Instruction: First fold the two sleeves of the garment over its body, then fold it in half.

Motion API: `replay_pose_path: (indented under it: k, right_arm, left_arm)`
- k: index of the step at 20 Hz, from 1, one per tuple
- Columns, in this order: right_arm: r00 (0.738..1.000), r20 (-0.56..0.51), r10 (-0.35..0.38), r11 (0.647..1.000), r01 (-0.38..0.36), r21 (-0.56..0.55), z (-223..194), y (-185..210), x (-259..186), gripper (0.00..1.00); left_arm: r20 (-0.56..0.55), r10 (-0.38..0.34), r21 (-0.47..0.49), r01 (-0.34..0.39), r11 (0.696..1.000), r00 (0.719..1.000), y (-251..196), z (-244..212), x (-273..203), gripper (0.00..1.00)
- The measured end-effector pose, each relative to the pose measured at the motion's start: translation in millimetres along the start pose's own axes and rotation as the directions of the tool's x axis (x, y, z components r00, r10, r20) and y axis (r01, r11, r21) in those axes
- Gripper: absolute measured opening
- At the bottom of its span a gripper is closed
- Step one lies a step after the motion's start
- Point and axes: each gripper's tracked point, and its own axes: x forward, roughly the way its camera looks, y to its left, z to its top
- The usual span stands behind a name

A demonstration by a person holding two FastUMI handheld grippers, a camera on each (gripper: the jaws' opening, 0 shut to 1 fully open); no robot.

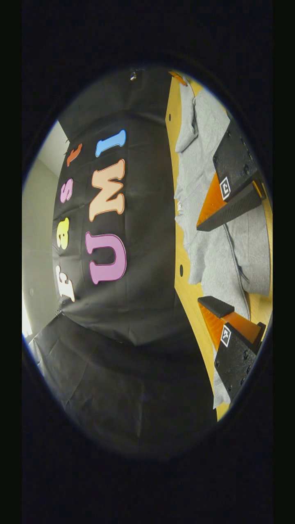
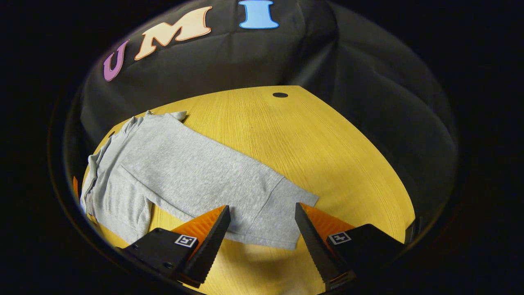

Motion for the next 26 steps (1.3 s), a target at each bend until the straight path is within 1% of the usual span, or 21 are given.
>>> replay_pose_path:
  k: [4,5,6,8,10,11,12,13,14,15,16,17,20,22,23,24,25,26]
  right_arm:
    - [1.0,0.014,0.014,1.0,-0.014,-0.01,-1,2,-1,0.99]
    - [1.0,0.017,0.022,1.0,-0.022,-0.021,-1,4,-2,0.9]
    - [0.999,0.014,0.038,0.999,-0.038,-0.027,-2,10,-2,0.84]
    - [0.999,0.008,0.039,0.998,-0.039,-0.055,-3,15,-2,0.61]
    - [0.999,-0.003,0.051,0.998,-0.051,-0.048,-6,23,-4,0.59]
    - [0.999,-0.001,0.044,0.998,-0.044,-0.051,-7,23,-3,0.42]
    - [0.999,0.002,0.041,0.997,-0.041,-0.058,-6,23,-4,0.36]
    - [0.999,-0.001,0.037,0.998,-0.037,-0.053,-7,23,-5,0.36]
    - [0.998,-0.005,0.059,0.998,-0.059,-0.035,-7,27,-6,0.36]
    - [0.998,-0.007,0.062,0.998,-0.063,-0.028,-8,27,-6,0.26]
    - [0.997,-0.012,0.07,0.997,-0.07,-0.032,-9,28,-6,0.22]
    - [0.997,-0.013,0.076,0.997,-0.076,-0.031,-10,29,-8,0.14]
    - [0.995,-0.017,0.093,0.995,-0.094,-0.031,-11,32,-10,0.06]
    - [0.994,-0.023,0.106,0.994,-0.106,0.009,-10,32,-10,0.03]
    - [0.993,-0.022,0.113,0.993,-0.112,0.032,-7,33,-11,0.03]
    - [0.993,-0.011,0.118,0.992,-0.117,0.047,-5,34,-11,0.01]
    - [0.992,-0.005,0.122,0.991,-0.122,0.061,0,36,-13,0.03]
    - [0.99,0.006,0.137,0.988,-0.137,0.074,6,41,-16,0.03]
  left_arm:
    - [0.0,0.001,0.0,-0.001,1.0,1.0,0,1,1,0.94]
    - [-0.001,0.001,0.0,-0.001,1.0,1.0,0,2,1,0.94]
    - [0.0,0.001,0.0,-0.001,1.0,1.0,0,1,1,0.93]
    - [0.0,0.001,0.0,-0.001,1.0,1.0,1,1,1,0.93]
    - [0.0,0.001,0.0,-0.001,1.0,1.0,0,1,1,0.93]
    - [0.0,0.001,0.0,-0.001,1.0,1.0,0,1,1,0.94]
    - [0.0,0.001,0.0,-0.001,1.0,1.0,0,1,1,0.94]
    - [0.0,0.002,0.0,-0.002,1.0,1.0,0,2,1,0.94]
    - [0.0,0.004,0.001,-0.004,1.0,1.0,1,2,0,0.94]
    - [0.0,0.004,0.001,-0.004,1.0,1.0,1,2,1,0.94]
    - [-0.001,0.005,0.001,-0.005,1.0,1.0,1,1,1,0.94]
    - [-0.001,0.004,0.0,-0.004,1.0,1.0,1,1,1,0.94]
    - [-0.001,0.005,0.001,-0.005,1.0,1.0,1,1,2,0.94]
    - [0.0,0.005,0.001,-0.005,1.0,1.0,1,1,1,0.94]
    - [0.0,0.004,0.0,-0.004,1.0,1.0,0,2,1,0.94]
    - [0.0,0.005,0.0,-0.005,1.0,1.0,1,1,2,0.94]
    - [0.0,0.005,0.0,-0.005,1.0,1.0,0,2,2,0.94]
    - [-0.001,0.005,0.0,-0.005,1.0,1.0,1,1,2,0.94]
